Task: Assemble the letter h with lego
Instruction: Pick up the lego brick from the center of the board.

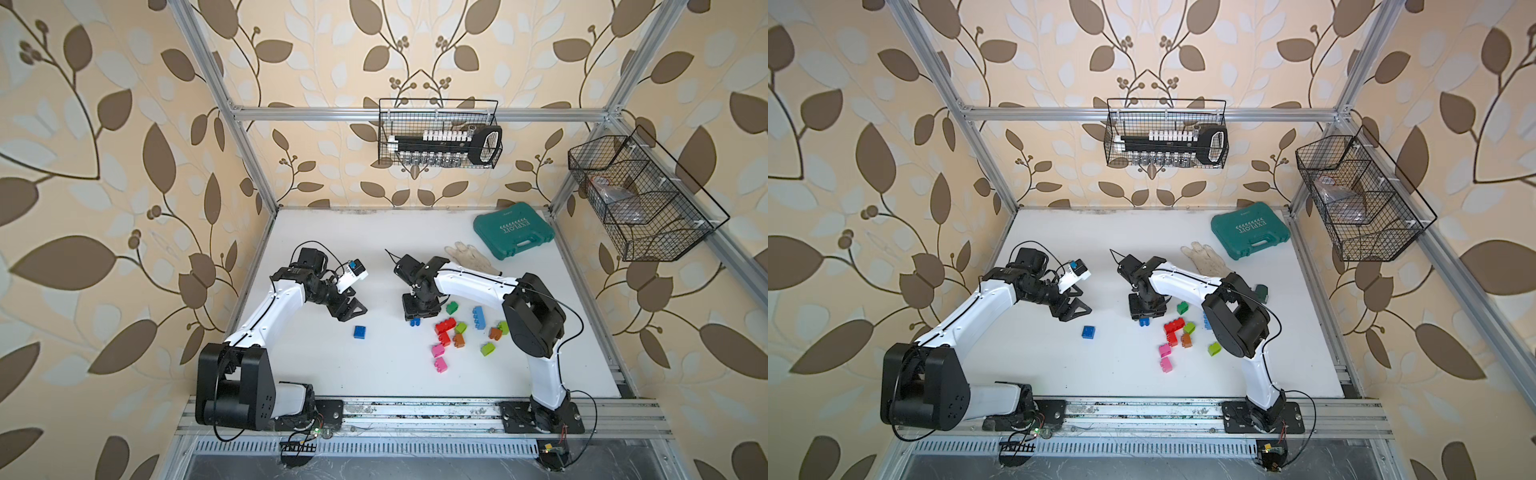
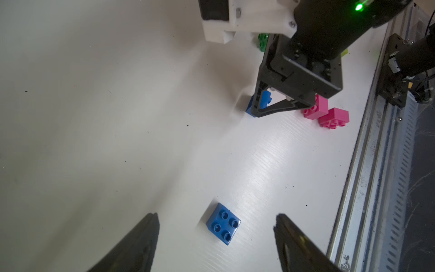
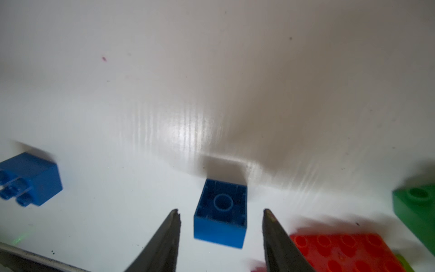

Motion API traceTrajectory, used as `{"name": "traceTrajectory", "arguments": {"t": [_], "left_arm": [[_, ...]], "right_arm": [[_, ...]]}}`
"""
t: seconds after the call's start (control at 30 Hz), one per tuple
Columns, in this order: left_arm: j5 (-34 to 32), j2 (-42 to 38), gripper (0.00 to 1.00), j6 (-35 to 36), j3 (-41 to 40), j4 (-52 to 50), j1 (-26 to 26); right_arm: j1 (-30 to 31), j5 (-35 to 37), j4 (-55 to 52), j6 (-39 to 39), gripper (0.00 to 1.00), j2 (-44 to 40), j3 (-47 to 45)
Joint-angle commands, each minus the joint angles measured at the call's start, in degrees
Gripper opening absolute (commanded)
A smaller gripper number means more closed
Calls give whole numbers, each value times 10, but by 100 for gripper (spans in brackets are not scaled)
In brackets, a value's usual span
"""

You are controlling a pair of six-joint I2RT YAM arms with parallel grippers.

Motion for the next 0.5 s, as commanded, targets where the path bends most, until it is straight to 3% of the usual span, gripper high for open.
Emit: {"name": "traceTrajectory", "arguments": {"t": [0.0, 0.17, 0.27, 0.47], "left_arm": [[39, -26, 81, -4, -8, 10, 5], [75, -29, 83, -2, -13, 34, 1], [85, -27, 84, 13, 0, 33, -9], [97, -8, 84, 37, 32, 27, -44]], "right_arm": [[3, 9, 5, 31, 44, 16, 11], [-7, -57, 64, 70, 36, -34, -30], [-30, -147, 185, 149, 28, -101, -115], [-64, -253, 384, 289, 28, -203, -240]]}}
